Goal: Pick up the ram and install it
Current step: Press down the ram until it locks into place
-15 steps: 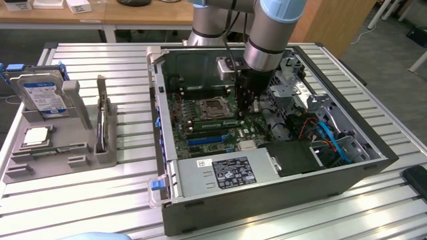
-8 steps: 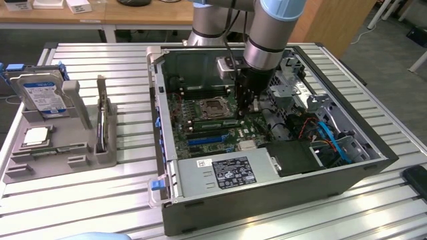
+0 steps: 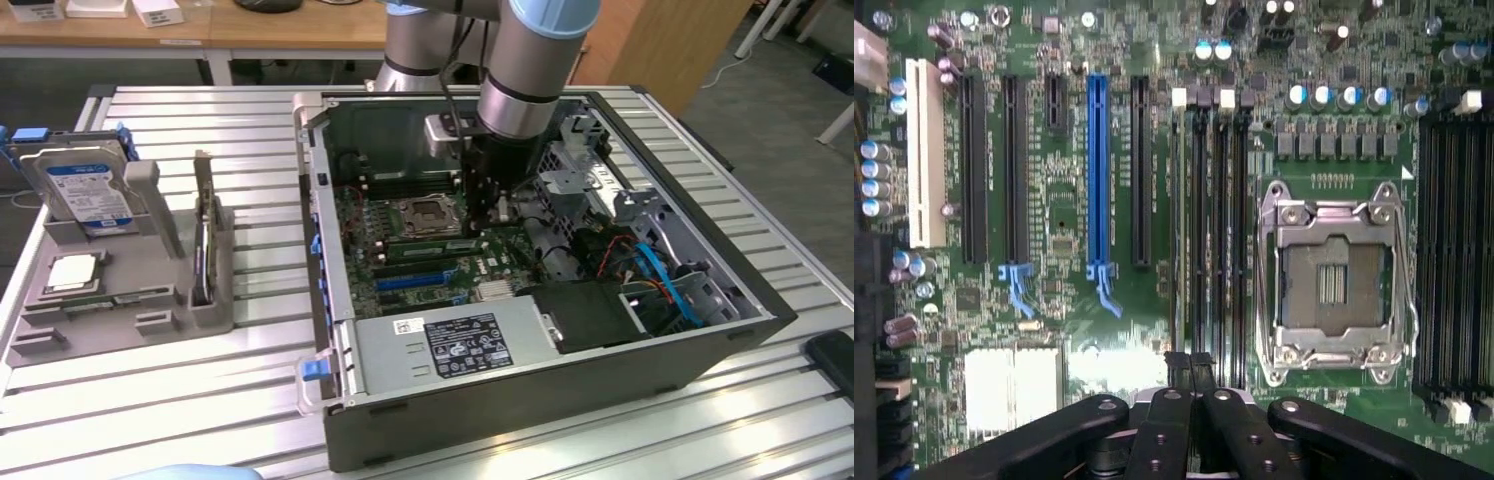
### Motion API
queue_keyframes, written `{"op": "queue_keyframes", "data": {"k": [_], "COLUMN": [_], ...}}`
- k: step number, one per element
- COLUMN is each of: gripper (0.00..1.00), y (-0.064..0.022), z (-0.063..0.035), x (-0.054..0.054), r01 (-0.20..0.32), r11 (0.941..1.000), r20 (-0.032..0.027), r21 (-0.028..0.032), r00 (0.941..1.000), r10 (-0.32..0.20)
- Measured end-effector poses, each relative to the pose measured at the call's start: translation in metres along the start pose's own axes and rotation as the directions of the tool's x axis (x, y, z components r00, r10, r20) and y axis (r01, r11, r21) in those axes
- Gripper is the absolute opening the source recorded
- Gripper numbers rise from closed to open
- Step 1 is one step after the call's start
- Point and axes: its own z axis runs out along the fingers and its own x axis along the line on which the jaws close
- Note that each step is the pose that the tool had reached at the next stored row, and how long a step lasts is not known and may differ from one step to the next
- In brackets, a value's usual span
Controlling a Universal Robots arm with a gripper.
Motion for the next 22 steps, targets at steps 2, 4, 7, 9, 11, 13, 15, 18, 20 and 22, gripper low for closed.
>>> {"op": "queue_keyframes", "data": {"k": [2, 4, 7, 9, 11, 13, 15, 18, 20, 22], "gripper": [0.10, 0.10, 0.10, 0.10, 0.10, 0.10, 0.10, 0.10, 0.10, 0.10], "y": [0.0038, 0.0077, 0.0139, 0.0179, 0.0218, 0.0258, 0.0297, 0.0353, 0.0391, 0.0429], "z": [-0.0001, -0.0002, -0.0001, 0.0000, 0.0001, 0.0002, 0.0003, 0.0005, 0.0006, 0.0007], "x": [0.000, 0.000, 0.000, 0.000, 0.001, 0.001, 0.001, 0.001, 0.001, 0.001], "r01": [0.000, 0.000, 0.000, 0.000, 0.000, 0.000, 0.000, 0.000, 0.000, 0.000], "r11": [1.0000, 1.0000, 1.0000, 1.0000, 1.0000, 1.0000, 1.0000, 1.0000, 0.9999, 0.9999], "r20": [0.0000, -0.0001, 0.0000, 0.0000, 0.0000, 0.0000, 0.0001, 0.0001, 0.0002, 0.0002], "r21": [0.0003, 0.0008, 0.0023, 0.0036, 0.0049, 0.0061, 0.0074, 0.0090, 0.0104, 0.0120], "r00": [1.0000, 1.0000, 1.0000, 1.0000, 1.0000, 1.0000, 1.0000, 1.0000, 1.0000, 1.0000], "r10": [0.000, 0.000, 0.000, 0.000, 0.000, 0.000, 0.000, 0.000, 0.000, 0.000]}}
